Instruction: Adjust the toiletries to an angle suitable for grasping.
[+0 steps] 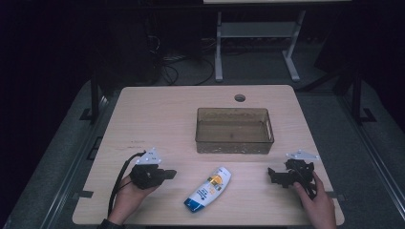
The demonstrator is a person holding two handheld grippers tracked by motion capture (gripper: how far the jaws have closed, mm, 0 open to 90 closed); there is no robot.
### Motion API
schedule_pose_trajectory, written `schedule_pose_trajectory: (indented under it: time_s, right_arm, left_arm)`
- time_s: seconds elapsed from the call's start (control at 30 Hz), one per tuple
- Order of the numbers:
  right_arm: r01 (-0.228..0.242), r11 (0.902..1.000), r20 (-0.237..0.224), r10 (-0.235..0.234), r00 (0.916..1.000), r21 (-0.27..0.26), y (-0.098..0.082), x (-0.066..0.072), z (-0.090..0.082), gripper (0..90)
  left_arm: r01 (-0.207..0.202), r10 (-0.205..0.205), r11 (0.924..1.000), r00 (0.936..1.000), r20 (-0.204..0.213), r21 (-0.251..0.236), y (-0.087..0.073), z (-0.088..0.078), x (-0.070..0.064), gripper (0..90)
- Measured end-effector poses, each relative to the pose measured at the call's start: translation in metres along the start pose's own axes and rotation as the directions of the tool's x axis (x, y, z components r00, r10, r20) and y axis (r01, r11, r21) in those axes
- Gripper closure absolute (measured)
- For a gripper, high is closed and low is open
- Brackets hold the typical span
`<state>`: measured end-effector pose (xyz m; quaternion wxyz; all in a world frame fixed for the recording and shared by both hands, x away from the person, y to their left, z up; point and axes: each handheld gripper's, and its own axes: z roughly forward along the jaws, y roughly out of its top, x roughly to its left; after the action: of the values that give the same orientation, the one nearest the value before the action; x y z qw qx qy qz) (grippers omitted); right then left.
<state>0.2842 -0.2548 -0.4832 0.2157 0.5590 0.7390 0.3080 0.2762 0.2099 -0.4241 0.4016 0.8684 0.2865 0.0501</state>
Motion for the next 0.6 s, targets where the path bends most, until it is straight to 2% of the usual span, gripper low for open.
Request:
schedule_pose_trajectory:
  time_s: [0.17, 0.37, 0.6]
  right_arm:
    - [0.0, 1.0, 0.0, 0.0, 1.0, 0.0, 0.0, 0.0, 0.0, 0.0]
    - [0.0, 1.0, 0.0, 0.0, 1.0, 0.0, 0.0, 0.0, 0.0, 0.0]
    - [0.0, 1.0, 0.0, 0.0, 1.0, 0.0, 0.0, 0.0, 0.0, 0.0]
  left_arm:
    - [-0.036, 0.035, 0.9993, 0.9987, 0.037, 0.014, 0.004, 0.009, -0.013, 89.5]
    - [-0.055, 0.053, 0.9983, 0.9957, 0.075, 0.021, 0.007, 0.019, -0.027, 89.5]
    - [-0.086, 0.082, 0.9958, 0.9895, 0.119, 0.031, 0.009, 0.029, -0.042, 89.5]
